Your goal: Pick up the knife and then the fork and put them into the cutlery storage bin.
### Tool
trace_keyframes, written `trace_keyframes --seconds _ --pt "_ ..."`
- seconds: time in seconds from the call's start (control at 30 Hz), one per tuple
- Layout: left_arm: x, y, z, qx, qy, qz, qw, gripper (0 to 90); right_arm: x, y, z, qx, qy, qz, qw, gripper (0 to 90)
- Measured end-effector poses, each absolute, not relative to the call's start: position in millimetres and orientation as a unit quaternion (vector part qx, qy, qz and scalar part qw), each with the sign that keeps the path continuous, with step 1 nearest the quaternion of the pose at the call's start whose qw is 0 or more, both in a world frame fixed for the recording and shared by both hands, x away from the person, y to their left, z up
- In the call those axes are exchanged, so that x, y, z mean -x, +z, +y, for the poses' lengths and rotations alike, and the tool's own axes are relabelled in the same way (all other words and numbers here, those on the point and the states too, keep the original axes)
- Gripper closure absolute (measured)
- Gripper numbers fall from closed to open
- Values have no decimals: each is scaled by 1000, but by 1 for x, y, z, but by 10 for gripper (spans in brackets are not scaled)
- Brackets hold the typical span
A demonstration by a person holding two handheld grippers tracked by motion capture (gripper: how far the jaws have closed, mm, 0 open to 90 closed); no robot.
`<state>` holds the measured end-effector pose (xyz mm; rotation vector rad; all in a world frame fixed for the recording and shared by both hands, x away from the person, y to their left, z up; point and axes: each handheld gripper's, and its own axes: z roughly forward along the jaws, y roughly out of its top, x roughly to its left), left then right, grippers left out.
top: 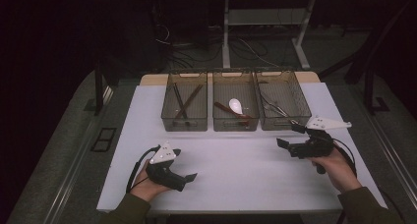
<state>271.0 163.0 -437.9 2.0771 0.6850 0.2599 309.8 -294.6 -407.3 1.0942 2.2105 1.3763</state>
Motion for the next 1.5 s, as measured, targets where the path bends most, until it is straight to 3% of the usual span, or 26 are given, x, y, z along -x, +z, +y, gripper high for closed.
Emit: trace_keyframes --seconds 0.67,1.5 --pt "-271 -436 164 -836 106 278 460 0 -265 -434 -299 -376 497 769 140 147" --pt "-270 -436 163 -836 103 276 463 0 -259 -444 -302 -368 480 785 136 147"
